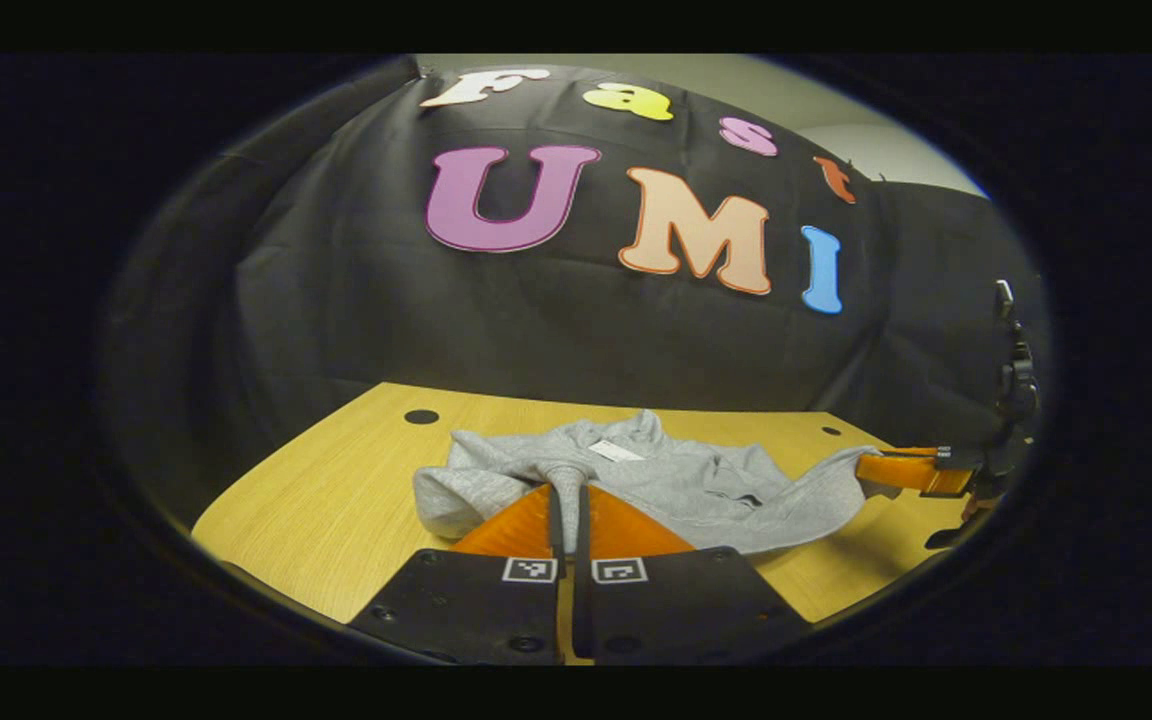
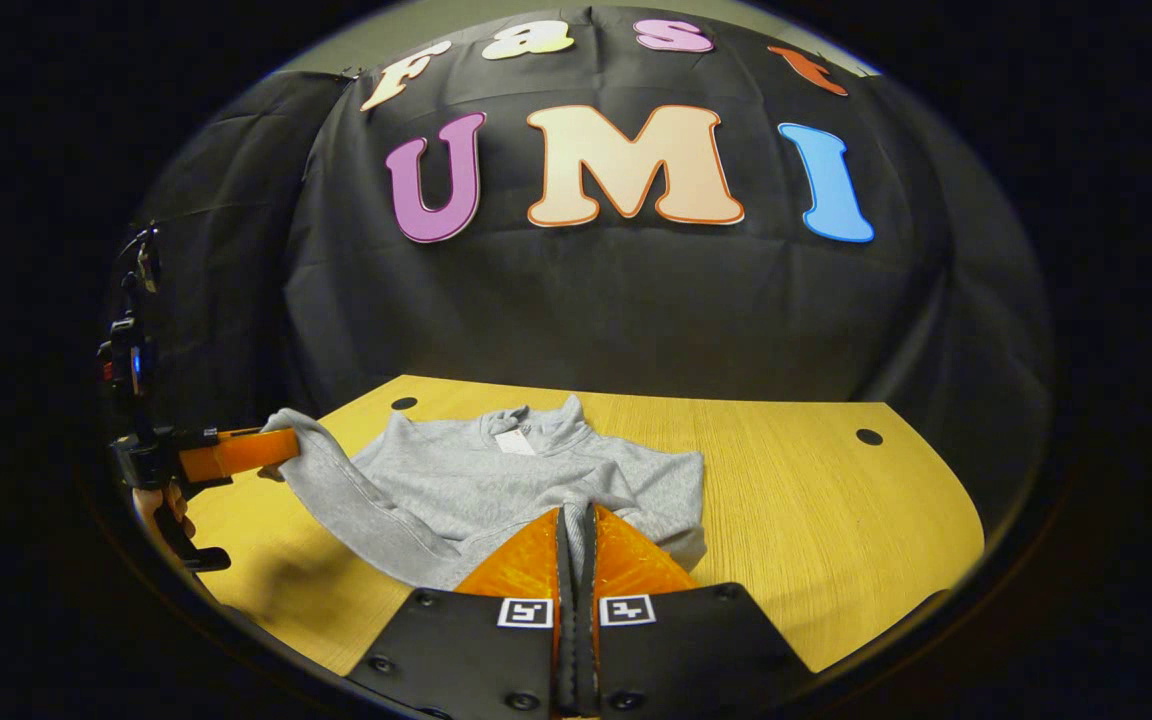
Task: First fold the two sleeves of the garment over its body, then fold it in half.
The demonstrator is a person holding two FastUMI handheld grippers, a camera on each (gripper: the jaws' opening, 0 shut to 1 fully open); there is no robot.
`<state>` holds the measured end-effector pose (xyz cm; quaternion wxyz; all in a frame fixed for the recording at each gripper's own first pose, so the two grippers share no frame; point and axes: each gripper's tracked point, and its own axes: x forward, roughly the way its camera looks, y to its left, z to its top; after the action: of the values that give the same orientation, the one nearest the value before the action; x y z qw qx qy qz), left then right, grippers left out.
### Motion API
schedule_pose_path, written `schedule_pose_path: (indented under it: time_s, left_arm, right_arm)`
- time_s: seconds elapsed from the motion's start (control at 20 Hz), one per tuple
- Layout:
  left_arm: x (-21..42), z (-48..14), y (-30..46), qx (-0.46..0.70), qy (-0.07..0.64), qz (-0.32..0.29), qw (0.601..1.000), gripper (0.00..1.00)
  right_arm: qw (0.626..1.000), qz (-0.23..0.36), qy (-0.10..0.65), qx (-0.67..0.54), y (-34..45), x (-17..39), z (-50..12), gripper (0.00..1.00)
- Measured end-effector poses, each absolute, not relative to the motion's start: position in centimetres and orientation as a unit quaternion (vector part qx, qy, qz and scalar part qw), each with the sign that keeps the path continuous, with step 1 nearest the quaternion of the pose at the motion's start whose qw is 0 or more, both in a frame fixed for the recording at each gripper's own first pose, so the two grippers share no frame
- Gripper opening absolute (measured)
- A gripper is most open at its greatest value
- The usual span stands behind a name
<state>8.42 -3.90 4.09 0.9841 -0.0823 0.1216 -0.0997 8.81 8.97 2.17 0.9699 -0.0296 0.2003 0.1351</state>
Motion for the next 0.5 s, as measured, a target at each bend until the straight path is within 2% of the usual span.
schedule_pose_path:
  time_s: [0.5]
  left_arm:
    - [15.9,1.4,-5.9,-0.021,0.129,-0.078,0.988,0.0]
  right_arm:
    - [0.964,0.118,0.235,-0.035,9.1,16.3,-2.5,0.02]
